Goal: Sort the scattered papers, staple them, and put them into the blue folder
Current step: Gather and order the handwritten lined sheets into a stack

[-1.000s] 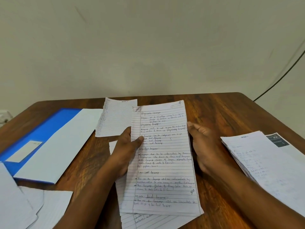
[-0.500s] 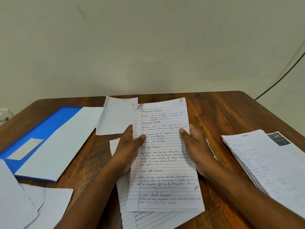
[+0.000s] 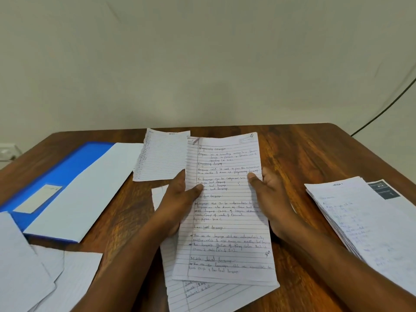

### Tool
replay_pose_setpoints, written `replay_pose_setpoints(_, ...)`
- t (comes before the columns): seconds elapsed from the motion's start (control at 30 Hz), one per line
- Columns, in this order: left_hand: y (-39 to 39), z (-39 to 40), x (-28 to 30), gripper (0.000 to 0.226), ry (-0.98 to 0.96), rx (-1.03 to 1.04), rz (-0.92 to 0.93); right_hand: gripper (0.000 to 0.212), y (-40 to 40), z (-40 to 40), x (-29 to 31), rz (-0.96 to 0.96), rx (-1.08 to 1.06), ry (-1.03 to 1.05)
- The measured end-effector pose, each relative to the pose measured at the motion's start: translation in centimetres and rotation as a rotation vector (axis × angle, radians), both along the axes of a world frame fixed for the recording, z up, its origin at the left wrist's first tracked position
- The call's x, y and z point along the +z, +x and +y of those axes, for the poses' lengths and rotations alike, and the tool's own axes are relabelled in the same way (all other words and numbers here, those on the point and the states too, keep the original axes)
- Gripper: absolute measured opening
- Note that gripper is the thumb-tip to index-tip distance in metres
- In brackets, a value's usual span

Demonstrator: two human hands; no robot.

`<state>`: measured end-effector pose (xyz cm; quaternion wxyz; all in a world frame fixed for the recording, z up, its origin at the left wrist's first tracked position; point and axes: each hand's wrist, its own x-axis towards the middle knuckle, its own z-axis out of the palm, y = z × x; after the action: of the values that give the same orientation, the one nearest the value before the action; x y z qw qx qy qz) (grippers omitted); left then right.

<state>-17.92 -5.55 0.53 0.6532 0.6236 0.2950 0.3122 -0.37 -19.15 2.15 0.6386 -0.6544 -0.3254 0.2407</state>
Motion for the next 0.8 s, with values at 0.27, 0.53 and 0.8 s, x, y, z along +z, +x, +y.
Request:
replay_pose_setpoints(0.27, -3.7, 4.6, 1.8, 0.034, -0.043, 0.253, -0.053, 0.024, -0.4, -0.5, 0.5, -0.309, 0.162, -0.032)
replay_pose_setpoints(0.53, -8.8, 8.2, 1.4, 0.043, -0.045, 0.314, -0.107, 0.063, -2.3, -1.0, -0.3, -1.204, 0.58, -0.43)
replay_pose_setpoints(0.8, -9.1, 9.6, 0.8, 0.035, -0.002, 0.358, 0.079, 0.077, -1.0, -0.8, 0.3, -1.371, 0.356, -0.566)
